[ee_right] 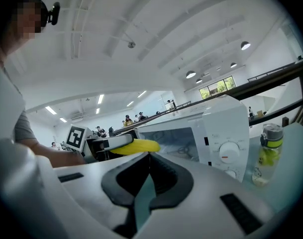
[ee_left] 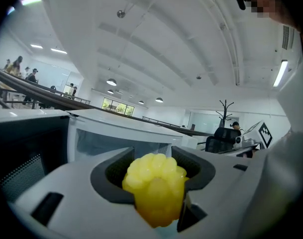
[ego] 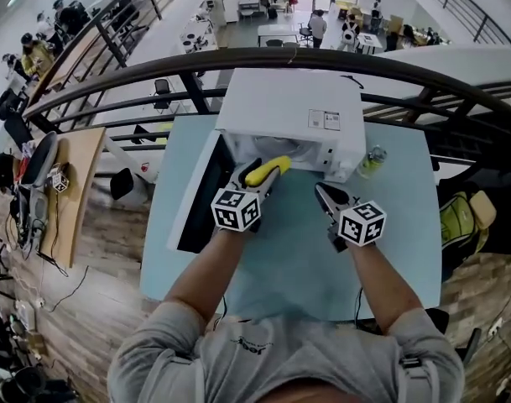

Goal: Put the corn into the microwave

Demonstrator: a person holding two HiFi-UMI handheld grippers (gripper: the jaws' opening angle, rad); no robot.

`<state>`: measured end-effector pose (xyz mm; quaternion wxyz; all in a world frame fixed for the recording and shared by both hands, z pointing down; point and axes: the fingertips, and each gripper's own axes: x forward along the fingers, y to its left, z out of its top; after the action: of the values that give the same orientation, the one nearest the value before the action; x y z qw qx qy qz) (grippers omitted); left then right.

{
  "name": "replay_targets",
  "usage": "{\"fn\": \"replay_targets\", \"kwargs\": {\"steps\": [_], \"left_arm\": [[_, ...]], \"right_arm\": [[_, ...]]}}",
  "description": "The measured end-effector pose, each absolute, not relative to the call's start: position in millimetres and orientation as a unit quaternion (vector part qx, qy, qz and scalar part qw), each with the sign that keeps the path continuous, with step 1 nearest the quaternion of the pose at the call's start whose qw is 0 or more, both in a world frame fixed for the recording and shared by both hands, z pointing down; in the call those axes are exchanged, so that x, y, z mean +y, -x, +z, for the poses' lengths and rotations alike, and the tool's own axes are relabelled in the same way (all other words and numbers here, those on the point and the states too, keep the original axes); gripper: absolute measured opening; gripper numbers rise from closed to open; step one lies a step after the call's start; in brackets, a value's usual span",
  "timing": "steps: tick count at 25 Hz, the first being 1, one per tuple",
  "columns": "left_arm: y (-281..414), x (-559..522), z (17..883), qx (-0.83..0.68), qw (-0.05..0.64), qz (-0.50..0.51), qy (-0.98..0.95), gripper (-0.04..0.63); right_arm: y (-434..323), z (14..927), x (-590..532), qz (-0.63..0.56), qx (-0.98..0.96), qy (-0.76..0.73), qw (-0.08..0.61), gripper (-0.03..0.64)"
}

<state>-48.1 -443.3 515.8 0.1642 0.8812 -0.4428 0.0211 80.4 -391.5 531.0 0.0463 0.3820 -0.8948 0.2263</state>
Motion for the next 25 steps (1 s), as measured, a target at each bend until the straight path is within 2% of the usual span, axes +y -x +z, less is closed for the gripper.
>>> {"fn": "replay_targets", "kwargs": {"steps": [25], "left_arm": [[40,-545,591,-0.482,0.131,0.048,-0.865,0.247]], "right_arm": [[-65,601,-435,0.237,-0.89,-0.387,0.039,0.018]]}}
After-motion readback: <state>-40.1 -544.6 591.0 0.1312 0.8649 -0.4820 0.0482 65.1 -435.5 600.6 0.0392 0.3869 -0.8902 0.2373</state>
